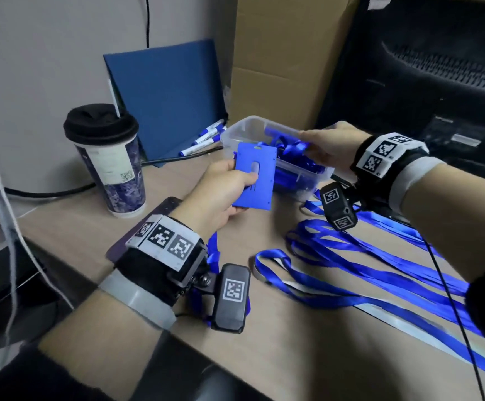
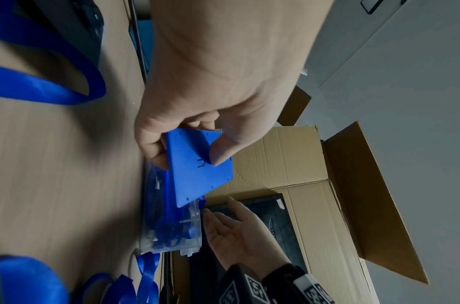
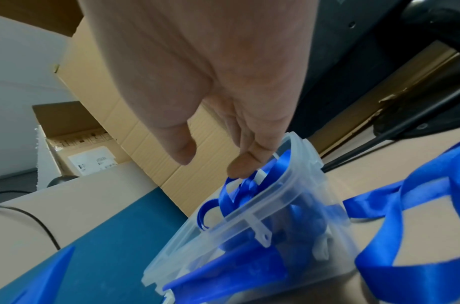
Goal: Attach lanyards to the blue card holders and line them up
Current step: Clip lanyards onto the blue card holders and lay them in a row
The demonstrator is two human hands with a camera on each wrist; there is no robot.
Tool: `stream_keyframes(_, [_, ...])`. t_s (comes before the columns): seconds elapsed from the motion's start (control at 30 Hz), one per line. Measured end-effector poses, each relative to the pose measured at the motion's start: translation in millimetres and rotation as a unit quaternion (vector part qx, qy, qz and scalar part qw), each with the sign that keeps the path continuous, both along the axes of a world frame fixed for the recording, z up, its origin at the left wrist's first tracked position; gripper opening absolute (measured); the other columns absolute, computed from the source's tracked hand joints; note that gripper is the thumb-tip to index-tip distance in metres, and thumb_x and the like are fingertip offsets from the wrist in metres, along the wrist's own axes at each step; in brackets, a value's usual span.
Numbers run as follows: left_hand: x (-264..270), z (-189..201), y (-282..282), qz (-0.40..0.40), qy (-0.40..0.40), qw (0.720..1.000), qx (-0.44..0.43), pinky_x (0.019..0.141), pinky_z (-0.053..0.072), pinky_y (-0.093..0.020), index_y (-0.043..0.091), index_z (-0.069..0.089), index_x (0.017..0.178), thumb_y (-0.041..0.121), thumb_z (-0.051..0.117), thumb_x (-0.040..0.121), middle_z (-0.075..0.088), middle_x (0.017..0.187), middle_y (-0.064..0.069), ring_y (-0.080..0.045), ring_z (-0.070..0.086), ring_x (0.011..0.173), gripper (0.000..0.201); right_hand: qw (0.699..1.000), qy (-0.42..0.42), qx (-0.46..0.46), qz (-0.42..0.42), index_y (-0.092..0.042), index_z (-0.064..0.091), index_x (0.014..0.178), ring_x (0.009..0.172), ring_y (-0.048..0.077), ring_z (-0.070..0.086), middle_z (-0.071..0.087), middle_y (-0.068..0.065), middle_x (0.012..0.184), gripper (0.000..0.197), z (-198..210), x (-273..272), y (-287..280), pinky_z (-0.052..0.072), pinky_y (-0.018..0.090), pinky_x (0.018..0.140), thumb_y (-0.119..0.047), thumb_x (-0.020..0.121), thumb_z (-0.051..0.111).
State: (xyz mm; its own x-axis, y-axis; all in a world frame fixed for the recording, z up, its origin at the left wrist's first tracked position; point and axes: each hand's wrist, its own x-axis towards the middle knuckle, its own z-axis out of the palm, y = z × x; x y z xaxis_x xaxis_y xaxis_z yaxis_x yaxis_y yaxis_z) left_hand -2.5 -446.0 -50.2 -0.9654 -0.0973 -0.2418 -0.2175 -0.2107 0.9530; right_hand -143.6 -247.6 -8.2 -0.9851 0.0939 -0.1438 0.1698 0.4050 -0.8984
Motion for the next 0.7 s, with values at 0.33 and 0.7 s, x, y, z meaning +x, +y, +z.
stream_keyframes(0.33, [40,9,-34,0.045,0.041,0.998,0.009,0.087,0.06,-0.044,0.017,0.071,0.109,0.016,0.067,0.101,0.079,0.105,-0.004,-0.02,0.075,0.09,0.008,0.993,0.019,0.009,0.116,-0.013,0.072,0.089,0.058,0.016,0.058,0.067,0.007,0.084,0.007,18,95,-24,0.056,0.027,0.06,-0.007,0.093,0.069])
stream_keyframes(0.7, [110,18,-67,0.095,-0.025,0.995,-0.02,0.061,0.057,-0.03,0.009,0.055,0.122,0.014,0.047,0.106,0.072,0.097,-0.011,-0.022,0.068,0.07,0.018,0.907,-0.045,0.207,0.364,-0.009,0.075,0.1,0.056,0.006,0.061,0.069,-0.003,0.07,0.027,-44,201,-107,0.052,0.018,0.057,-0.029,0.085,0.084])
